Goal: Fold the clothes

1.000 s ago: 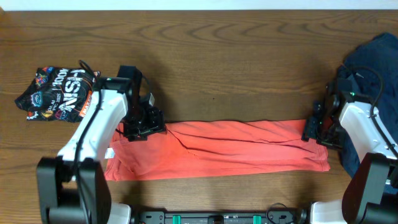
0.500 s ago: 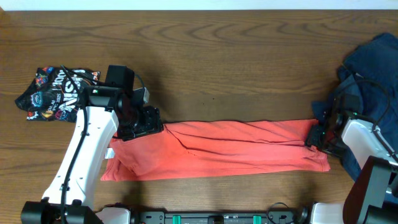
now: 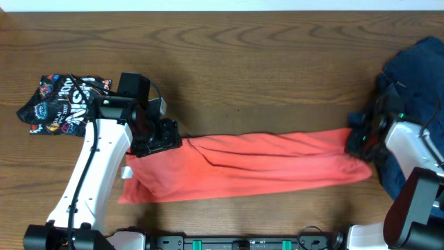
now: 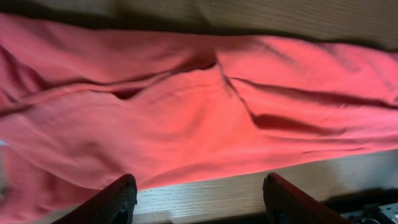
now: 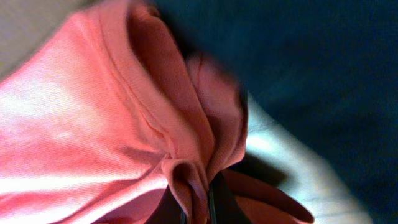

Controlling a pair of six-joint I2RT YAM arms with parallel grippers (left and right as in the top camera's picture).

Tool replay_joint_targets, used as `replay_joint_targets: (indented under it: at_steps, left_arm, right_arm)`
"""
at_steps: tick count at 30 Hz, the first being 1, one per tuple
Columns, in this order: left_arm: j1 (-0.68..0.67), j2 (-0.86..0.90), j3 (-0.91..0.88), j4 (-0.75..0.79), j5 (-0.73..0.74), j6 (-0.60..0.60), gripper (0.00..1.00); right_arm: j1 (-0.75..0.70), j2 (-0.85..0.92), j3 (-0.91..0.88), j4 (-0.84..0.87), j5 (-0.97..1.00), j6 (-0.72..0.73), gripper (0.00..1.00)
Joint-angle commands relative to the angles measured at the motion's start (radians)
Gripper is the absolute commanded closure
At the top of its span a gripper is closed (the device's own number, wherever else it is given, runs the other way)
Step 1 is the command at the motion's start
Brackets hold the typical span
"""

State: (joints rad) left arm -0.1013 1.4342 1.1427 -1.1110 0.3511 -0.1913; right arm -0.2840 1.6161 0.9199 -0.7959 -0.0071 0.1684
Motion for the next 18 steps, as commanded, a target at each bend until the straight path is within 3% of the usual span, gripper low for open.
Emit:
replay_joint_targets:
  at_steps: [1,5,7,9,18]
  left_arm:
    - [0.0,-0.007,0.0,0.002,-0.013,-0.013,0.33]
    - [0.0,-0.007,0.0,0.003,-0.018,-0.013,0.33]
    - [0.0,-0.007,0.0,0.003,-0.035,-0.013,0.22]
    - [0.0,-0.007,0.0,0.002,-0.049,-0.013,0.2]
    - [0.0,-0.007,0.0,0.002,-0.05,-0.013,0.18]
  right_arm:
    - [-0.01,-0.006,0.145,-0.04,0.078,0.017,0.99]
    - [-0.008,-0.006,0.25,-0.141,0.078,-0.019,0.99]
    - [0.006,-0.006,0.279,-0.189,0.039,-0.04,0.99]
    - [0.032,-0.006,0.29,-0.228,-0.016,-0.068,0.99]
    - [0.313,-0.006,0.29,-0.279,-0.133,-0.009,0.99]
